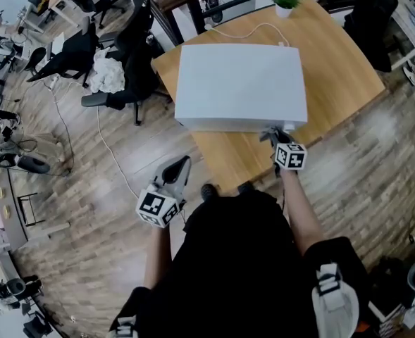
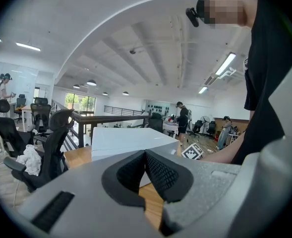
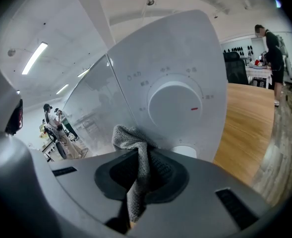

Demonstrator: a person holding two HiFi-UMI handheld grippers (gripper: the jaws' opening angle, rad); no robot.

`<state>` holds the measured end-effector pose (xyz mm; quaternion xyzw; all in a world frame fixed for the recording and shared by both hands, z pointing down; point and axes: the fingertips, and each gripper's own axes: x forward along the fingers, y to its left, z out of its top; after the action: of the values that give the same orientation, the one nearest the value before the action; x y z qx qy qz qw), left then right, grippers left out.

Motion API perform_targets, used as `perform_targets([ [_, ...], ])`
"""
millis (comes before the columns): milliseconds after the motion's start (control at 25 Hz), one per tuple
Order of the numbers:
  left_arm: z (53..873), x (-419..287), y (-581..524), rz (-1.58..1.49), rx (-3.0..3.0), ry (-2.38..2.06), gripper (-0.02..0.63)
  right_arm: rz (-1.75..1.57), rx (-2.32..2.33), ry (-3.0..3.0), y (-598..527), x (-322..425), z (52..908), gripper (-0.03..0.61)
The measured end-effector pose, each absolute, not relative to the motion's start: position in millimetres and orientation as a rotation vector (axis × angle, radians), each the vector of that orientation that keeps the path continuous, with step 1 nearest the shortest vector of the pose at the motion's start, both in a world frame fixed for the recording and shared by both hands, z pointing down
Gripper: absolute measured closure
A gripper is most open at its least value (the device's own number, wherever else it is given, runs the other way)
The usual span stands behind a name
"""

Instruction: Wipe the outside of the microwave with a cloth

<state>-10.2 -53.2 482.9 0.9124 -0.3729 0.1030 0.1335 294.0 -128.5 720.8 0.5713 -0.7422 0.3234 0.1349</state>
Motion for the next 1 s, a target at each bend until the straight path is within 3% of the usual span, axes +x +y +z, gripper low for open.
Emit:
perform_targets([
  [1000, 490, -55, -50, 0.279, 2.603, -1.158, 0.612, 0.933, 1.609, -2.115, -137, 254, 731, 0.558],
])
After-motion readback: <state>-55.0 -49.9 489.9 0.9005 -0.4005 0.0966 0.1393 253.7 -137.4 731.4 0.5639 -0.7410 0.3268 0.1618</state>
